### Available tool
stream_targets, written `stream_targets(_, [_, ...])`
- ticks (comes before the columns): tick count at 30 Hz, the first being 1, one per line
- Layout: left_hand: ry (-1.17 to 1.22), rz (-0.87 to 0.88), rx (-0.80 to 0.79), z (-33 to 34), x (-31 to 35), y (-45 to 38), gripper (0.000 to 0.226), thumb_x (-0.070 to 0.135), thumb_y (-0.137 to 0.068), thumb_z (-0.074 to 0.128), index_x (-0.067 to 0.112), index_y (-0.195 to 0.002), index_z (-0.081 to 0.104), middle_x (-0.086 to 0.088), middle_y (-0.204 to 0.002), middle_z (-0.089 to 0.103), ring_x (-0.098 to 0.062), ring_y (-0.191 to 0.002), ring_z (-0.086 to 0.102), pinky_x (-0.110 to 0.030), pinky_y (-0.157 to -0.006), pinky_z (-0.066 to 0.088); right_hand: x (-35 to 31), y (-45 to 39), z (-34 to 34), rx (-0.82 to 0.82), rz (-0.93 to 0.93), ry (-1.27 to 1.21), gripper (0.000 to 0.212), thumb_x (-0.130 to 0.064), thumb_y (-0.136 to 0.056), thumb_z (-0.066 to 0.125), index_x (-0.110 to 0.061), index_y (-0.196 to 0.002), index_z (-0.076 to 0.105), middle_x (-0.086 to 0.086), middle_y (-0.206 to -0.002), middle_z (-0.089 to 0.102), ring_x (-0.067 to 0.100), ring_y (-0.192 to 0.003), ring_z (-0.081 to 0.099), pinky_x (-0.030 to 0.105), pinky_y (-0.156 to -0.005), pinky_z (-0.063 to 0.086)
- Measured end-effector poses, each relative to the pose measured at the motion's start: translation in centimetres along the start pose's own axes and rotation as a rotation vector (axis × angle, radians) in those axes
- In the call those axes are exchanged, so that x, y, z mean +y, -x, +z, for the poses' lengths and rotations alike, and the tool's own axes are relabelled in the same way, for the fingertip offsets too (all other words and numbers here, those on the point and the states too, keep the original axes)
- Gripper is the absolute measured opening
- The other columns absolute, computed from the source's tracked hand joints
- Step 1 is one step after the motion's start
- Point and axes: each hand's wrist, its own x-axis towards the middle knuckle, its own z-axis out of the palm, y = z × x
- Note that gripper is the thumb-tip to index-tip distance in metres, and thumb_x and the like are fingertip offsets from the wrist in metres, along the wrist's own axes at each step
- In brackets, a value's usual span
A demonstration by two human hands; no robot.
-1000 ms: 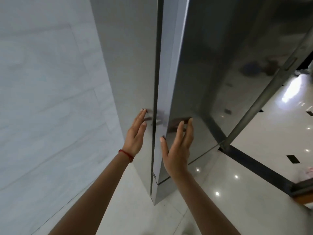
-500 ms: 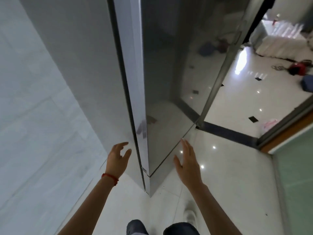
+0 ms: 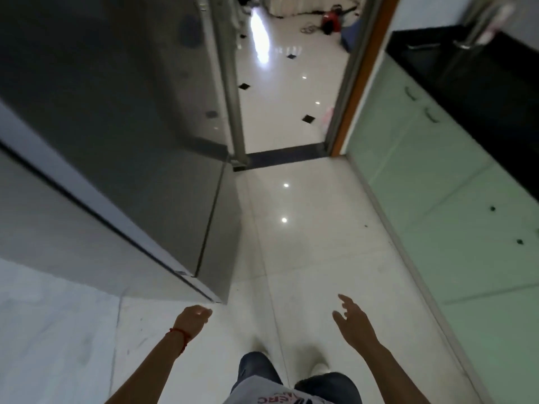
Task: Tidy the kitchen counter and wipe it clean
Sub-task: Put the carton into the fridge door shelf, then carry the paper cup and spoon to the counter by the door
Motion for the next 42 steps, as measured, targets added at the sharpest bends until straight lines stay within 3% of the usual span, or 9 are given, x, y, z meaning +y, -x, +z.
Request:
stream_targets(3, [-0.101, 0.031, -0.095, 4.4, 1.6, 0.5, 0.027, 0.016, -0.091, 0.053, 0.014, -0.064, 0.054, -0.008, -0.071, 0.058, -0.022, -0.078, 0.05, -0.028, -0.06, 0.032, 6.5, 3.4, -1.4, 0.051, 0.189, -0.151, 0.043, -0.023, -0.093, 0.048, -0.02, -0.135, 0.039, 0.014, -0.132, 0.051, 0.025, -0.116, 0.052, 0.034, -0.096, 0.042])
stream_targets(8, [-0.281, 0.126, -0.244, 14.3, 6.3, 2.5, 0.029, 0.009, -0.09, 0.051, 0.016, -0.062, 0.053, -0.004, -0.062, 0.054, -0.021, -0.063, 0.048, -0.019, -0.045, 0.034, 16.8, 9.4, -3.0, 0.183, 0.423, -0.378, 0.039, -0.023, -0.093, 0.047, -0.016, -0.132, 0.045, 0.014, -0.129, 0.054, 0.027, -0.117, 0.051, 0.031, -0.091, 0.041])
stream_targets(12, [-0.458, 0.236, -0.367, 23.9, 10.7, 5.9, 0.024, 0.009, -0.089, 0.051, 0.01, -0.066, 0.056, -0.004, -0.06, 0.054, -0.017, -0.056, 0.047, -0.022, -0.049, 0.032, 25.1, 14.3, -3.5, 0.324, 0.587, -0.591, 0.036, -0.019, -0.092, 0.049, -0.011, -0.128, 0.05, 0.016, -0.121, 0.06, 0.029, -0.11, 0.055, 0.028, -0.082, 0.04])
stream_targets(15, [-0.627, 0.364, -0.462, 31.0, 13.8, 9.3, 0.023, 0.014, -0.089, 0.053, 0.011, -0.067, 0.057, -0.004, -0.063, 0.058, -0.022, -0.064, 0.053, -0.025, -0.063, 0.038, 30.9, 18.0, -3.2, 0.425, 0.718, -0.771, 0.035, -0.011, -0.09, 0.051, -0.005, -0.124, 0.054, 0.022, -0.113, 0.063, 0.03, -0.096, 0.058, 0.027, -0.076, 0.04])
stream_targets(18, [-0.75, 0.471, -0.523, 37.3, 16.6, 13.7, 0.025, 0.019, -0.089, 0.051, 0.019, -0.065, 0.056, -0.001, -0.068, 0.06, -0.021, -0.066, 0.056, -0.023, -0.057, 0.038, 35.9, 21.8, -1.9, 0.493, 0.846, -0.92, 0.035, -0.007, -0.087, 0.051, -0.002, -0.121, 0.055, 0.02, -0.094, 0.063, 0.027, -0.078, 0.056, 0.029, -0.069, 0.04])
stream_targets(21, [-0.846, 0.556, -0.592, 42.8, 18.0, 16.8, 0.027, 0.016, -0.089, 0.05, 0.02, -0.062, 0.055, -0.001, -0.065, 0.059, -0.021, -0.064, 0.056, -0.022, -0.054, 0.037, 39.4, 25.2, 0.3, 0.568, 0.957, -1.044, 0.032, -0.009, -0.087, 0.052, -0.004, -0.117, 0.058, 0.012, -0.089, 0.061, 0.028, -0.08, 0.06, 0.03, -0.069, 0.043])
stream_targets(24, [-0.973, 0.595, -0.643, 47.7, 19.0, 18.3, 0.024, 0.021, -0.084, 0.053, 0.019, -0.06, 0.056, -0.001, -0.063, 0.06, -0.023, -0.065, 0.057, -0.022, -0.055, 0.037, 41.6, 27.9, 2.2, 0.656, 1.062, -1.187, 0.028, -0.012, -0.088, 0.053, -0.005, -0.114, 0.06, 0.01, -0.088, 0.062, 0.031, -0.086, 0.064, 0.018, -0.052, 0.042])
stream_targets(31, [-1.169, 0.645, -0.675, 58.3, 21.5, 19.9, 0.022, 0.017, -0.089, 0.05, 0.012, -0.069, 0.057, -0.008, -0.069, 0.059, -0.021, -0.059, 0.053, -0.021, -0.05, 0.034, 45.5, 30.1, 1.6, 0.86, 1.191, -1.487, 0.028, -0.005, -0.087, 0.051, -0.001, -0.113, 0.059, 0.001, -0.067, 0.057, 0.017, -0.055, 0.055, 0.024, -0.047, 0.032])
stream_targets(42, [-1.307, 0.684, -0.759, 76.4, 28.5, 26.1, 0.016, 0.019, -0.089, 0.049, 0.011, -0.079, 0.058, -0.008, -0.07, 0.06, -0.02, -0.058, 0.053, -0.021, -0.051, 0.035, 56.3, 31.1, -8.9, 1.14, 1.235, -1.661, 0.028, -0.006, -0.089, 0.049, 0.001, -0.114, 0.059, 0.015, -0.09, 0.061, 0.018, -0.059, 0.055, 0.023, -0.052, 0.037])
